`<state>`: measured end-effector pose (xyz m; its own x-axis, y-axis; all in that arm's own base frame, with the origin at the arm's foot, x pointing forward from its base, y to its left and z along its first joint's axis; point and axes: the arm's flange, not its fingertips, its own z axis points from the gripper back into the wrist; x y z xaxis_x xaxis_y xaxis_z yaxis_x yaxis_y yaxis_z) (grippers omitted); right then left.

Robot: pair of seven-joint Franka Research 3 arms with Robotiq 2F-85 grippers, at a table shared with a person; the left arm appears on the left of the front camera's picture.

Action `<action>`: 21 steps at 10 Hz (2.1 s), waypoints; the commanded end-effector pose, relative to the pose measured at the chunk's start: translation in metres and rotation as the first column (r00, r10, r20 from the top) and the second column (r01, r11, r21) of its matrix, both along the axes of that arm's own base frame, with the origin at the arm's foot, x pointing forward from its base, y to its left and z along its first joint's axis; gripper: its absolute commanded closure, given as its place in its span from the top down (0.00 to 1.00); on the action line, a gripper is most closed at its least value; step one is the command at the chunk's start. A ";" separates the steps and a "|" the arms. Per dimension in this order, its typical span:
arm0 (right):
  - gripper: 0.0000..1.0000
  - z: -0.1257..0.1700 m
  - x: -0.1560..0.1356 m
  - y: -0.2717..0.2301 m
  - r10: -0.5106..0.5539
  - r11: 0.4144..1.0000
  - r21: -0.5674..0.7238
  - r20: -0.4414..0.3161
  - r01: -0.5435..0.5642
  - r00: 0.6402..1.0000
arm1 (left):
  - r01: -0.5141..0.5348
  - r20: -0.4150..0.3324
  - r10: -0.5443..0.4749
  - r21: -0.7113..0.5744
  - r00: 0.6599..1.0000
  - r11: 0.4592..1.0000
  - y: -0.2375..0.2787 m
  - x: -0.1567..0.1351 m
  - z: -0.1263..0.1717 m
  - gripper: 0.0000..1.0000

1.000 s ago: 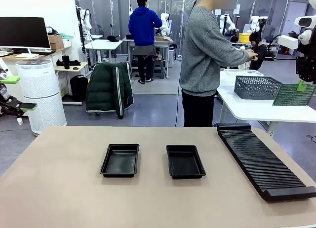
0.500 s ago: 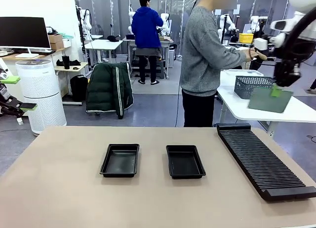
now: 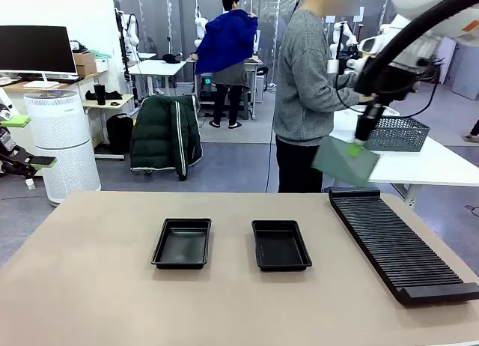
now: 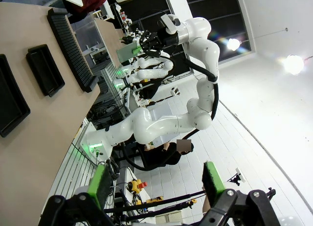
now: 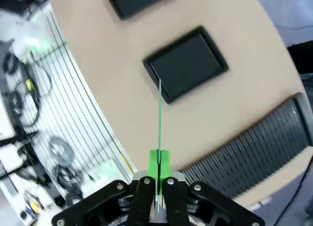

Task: Inspect and transfer BCBs to ESD trays.
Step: Pick up the Blank PCB from the PCB Rack and place it in the left ESD tray.

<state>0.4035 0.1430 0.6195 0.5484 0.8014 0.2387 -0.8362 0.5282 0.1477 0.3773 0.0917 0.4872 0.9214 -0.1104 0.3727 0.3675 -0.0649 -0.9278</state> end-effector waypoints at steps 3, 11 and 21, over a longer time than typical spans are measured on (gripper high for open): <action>0.02 -0.041 -0.008 0.063 -0.253 0.943 0.201 -0.091 0.267 0.963 | -0.003 0.002 0.003 0.000 1.000 1.000 0.001 -0.001 0.001 1.00; 0.02 -0.117 -0.016 0.146 -0.643 0.621 0.264 -0.367 0.738 0.672 | -0.003 0.002 0.003 0.000 1.000 1.000 0.001 -0.001 0.001 1.00; 0.02 -0.177 0.031 0.242 -0.683 0.526 0.210 -0.473 0.824 0.557 | -0.003 0.002 0.003 0.000 1.000 1.000 0.001 -0.001 0.001 1.00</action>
